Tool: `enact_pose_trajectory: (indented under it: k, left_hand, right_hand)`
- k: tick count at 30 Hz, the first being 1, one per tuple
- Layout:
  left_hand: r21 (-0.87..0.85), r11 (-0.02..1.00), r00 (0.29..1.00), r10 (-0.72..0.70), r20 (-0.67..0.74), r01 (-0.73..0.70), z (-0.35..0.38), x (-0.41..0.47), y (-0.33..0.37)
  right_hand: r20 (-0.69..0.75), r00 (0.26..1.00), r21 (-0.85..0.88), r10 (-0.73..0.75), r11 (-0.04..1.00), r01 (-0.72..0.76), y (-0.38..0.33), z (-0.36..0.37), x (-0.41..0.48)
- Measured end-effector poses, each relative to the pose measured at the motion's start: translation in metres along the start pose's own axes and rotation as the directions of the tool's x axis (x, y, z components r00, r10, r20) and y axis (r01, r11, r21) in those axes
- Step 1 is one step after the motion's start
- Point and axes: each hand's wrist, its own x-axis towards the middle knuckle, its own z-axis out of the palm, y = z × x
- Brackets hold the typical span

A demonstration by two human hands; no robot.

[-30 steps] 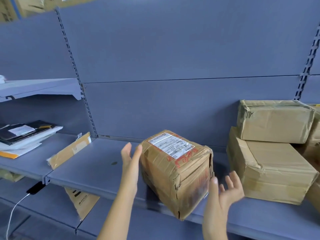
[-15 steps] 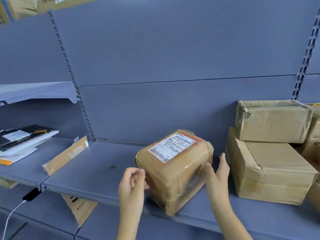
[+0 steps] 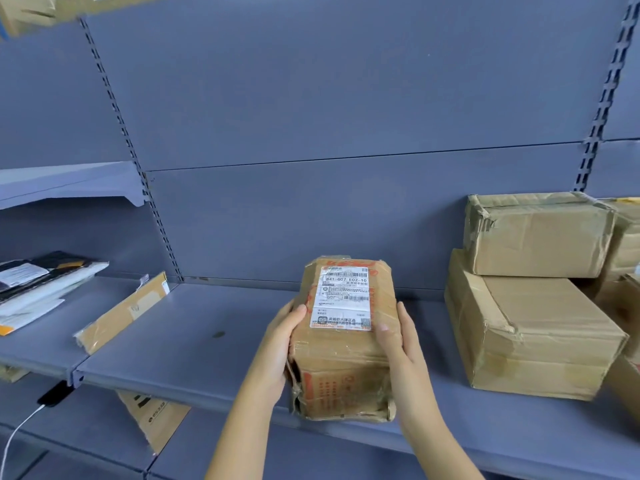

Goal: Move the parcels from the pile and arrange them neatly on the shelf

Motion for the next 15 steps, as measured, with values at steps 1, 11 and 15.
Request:
enact_pose_trajectory:
  k: [1, 11, 15]
  left_hand:
    - [0.005, 1.000, 1.000, 0.006, 0.007, -0.006, -0.001, 0.000, 0.000]
    - [-0.033, 0.999, 1.000, -0.009, 0.009, 0.009, -0.007, -0.008, -0.008]
    - [-0.049, 0.999, 1.000, 0.018, 0.005, -0.017, -0.005, -0.009, -0.013]
  right_hand:
    - [0.005, 1.000, 0.003, -0.002, 1.000, 0.002, 0.001, 0.000, -0.001]
    - [0.040, 0.999, 0.001, 0.032, 0.999, -0.032, 0.003, -0.002, -0.009]
    - [0.055, 0.998, -0.010, 0.040, 0.999, -0.040, 0.002, -0.004, -0.011]
